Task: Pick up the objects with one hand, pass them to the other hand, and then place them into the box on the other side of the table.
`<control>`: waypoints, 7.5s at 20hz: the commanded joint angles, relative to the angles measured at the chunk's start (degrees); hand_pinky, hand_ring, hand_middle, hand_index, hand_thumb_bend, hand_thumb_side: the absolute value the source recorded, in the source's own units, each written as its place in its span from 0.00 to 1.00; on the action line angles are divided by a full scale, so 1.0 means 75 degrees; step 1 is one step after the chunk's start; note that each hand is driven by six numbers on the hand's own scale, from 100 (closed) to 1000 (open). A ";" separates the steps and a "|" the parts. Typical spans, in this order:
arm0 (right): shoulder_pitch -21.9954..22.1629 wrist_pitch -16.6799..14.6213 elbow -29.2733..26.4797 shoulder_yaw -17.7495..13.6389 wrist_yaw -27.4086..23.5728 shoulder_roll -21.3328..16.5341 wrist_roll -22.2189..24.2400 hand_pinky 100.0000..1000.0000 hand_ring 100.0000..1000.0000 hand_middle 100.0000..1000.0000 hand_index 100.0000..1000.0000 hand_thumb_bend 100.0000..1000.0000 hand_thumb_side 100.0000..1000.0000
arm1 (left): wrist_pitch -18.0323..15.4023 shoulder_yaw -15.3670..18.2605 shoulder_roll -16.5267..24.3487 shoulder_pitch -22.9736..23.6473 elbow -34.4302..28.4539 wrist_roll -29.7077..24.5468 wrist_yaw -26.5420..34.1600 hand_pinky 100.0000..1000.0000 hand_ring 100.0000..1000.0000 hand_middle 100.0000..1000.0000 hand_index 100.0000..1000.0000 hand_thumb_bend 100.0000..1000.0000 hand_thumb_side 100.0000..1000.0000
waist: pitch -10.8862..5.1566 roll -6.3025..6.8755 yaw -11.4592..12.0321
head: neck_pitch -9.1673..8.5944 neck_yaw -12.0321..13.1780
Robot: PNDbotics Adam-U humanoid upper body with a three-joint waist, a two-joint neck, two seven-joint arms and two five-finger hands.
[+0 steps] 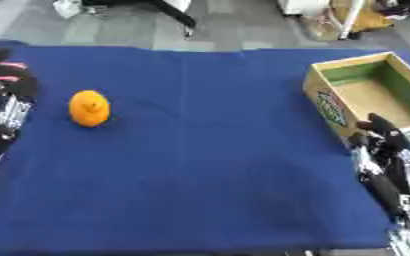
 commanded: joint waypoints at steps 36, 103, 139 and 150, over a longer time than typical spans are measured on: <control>0.0094 0.0012 -0.0028 0.0130 0.0000 -0.0276 0.0173 0.70 0.66 0.72 0.87 0.07 0.45 | 0.0930 -0.2206 0.2543 -0.4260 0.4154 -0.4698 -0.4461 0.76 0.61 0.66 0.85 0.61 0.28 | -0.0288 0.0178 -0.0248 | 0.0042 0.0372; 0.0007 -0.0053 0.0245 0.0195 -0.0069 -0.0052 0.0252 0.70 0.66 0.72 0.88 0.04 0.47 | 0.0816 -0.1999 0.1671 -0.3989 0.5132 -0.3034 -0.4473 0.63 0.41 0.38 0.52 0.02 0.00 | -0.0134 0.0099 -0.0489 | 0.0042 0.0554; -0.2943 -0.2026 -0.0711 0.0836 0.1895 -0.2864 0.0783 0.73 0.68 0.72 0.87 0.16 0.29 | 0.0984 -0.1668 -0.0163 -0.1973 -0.0134 -0.0563 -0.0086 0.57 0.41 0.35 0.46 0.00 0.08 | -0.0240 -0.0076 -0.0234 | 0.0042 0.0285; -0.3940 -0.3072 -0.0711 0.1384 0.2874 -0.3234 0.1150 0.77 0.70 0.72 0.86 0.22 0.26 | 0.1306 -0.1995 -0.0926 -0.1696 -0.0134 -0.0718 0.1163 0.58 0.44 0.37 0.48 0.00 0.12 | -0.0254 -0.0141 -0.0127 | 0.0042 0.0253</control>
